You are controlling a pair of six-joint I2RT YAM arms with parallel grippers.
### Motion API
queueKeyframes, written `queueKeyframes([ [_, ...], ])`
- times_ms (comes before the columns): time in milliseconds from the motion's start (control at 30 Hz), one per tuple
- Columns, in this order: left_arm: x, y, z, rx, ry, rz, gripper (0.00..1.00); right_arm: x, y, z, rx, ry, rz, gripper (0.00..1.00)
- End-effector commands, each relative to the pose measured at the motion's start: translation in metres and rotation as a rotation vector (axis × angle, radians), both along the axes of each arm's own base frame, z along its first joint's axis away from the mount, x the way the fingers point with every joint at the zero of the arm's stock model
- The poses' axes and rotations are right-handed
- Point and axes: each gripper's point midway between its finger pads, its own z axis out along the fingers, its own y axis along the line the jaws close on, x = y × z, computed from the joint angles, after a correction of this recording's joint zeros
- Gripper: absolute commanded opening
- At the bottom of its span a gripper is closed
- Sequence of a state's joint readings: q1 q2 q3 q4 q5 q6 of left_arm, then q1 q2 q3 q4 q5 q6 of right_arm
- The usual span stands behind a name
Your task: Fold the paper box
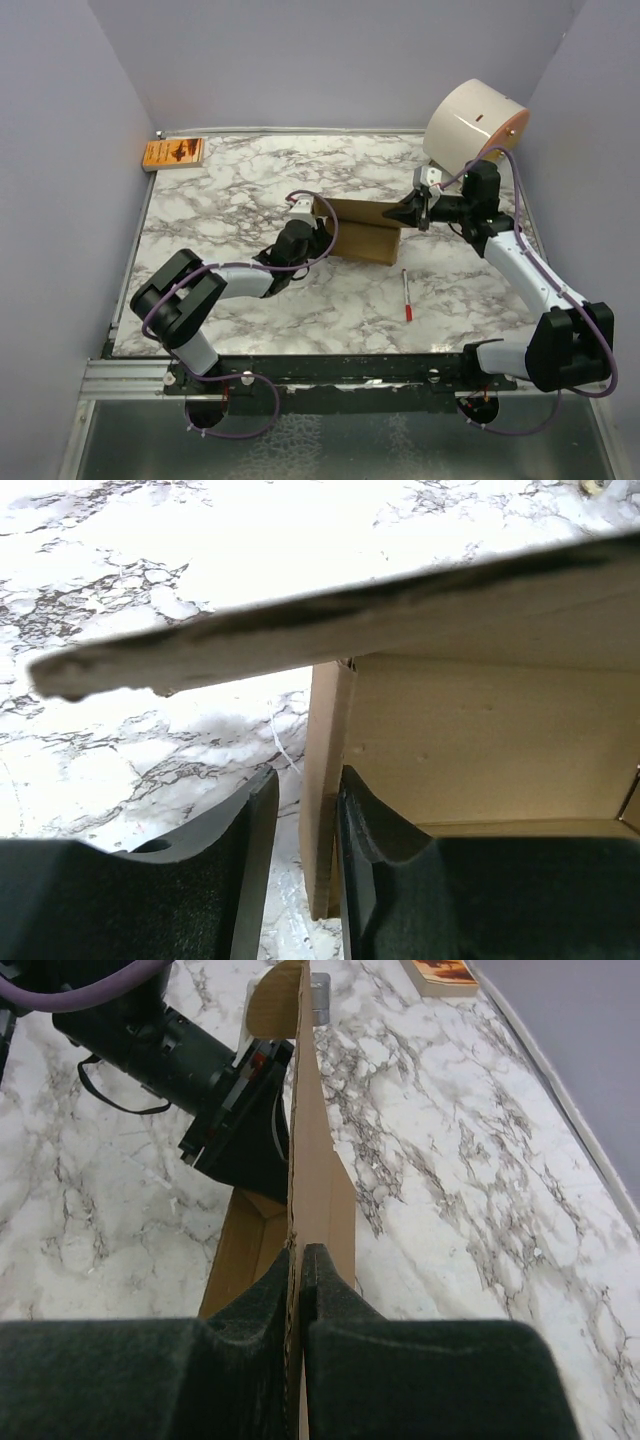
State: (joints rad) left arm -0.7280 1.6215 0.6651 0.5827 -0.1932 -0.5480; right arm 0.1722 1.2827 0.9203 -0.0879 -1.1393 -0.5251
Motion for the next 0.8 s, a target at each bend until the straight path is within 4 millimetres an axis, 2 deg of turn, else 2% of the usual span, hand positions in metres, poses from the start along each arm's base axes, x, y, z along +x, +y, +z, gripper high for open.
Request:
queueKeyframes([
  [0, 0.008, -0.007, 0.024, -0.021, -0.125, -0.018, 0.32, 0.004, 0.002, -0.001, -0.003, -0.010, -0.034, 0.01],
  [267, 0.012, 0.001, 0.014, 0.033, -0.100, 0.032, 0.30, 0.004, 0.006, -0.008, -0.012, 0.003, -0.031, 0.01],
  [300, 0.012, 0.001, 0.012, 0.039, -0.094, 0.032, 0.25, 0.004, 0.007, -0.008, -0.012, 0.002, -0.030, 0.01],
  [400, 0.013, 0.002, 0.003, 0.072, -0.068, 0.037, 0.00, 0.004, 0.007, -0.009, -0.013, 0.003, -0.031, 0.01],
  [500, 0.015, 0.004, 0.000, 0.088, -0.058, 0.055, 0.00, 0.004, 0.008, -0.010, -0.011, 0.008, -0.029, 0.01],
  [633, 0.016, 0.001, 0.004, 0.088, -0.066, 0.042, 0.00, 0.002, 0.010, -0.012, 0.003, 0.028, -0.016, 0.01],
  [767, 0.013, -0.005, 0.012, 0.065, -0.075, 0.006, 0.23, 0.001, 0.012, -0.017, 0.020, 0.075, -0.007, 0.01],
])
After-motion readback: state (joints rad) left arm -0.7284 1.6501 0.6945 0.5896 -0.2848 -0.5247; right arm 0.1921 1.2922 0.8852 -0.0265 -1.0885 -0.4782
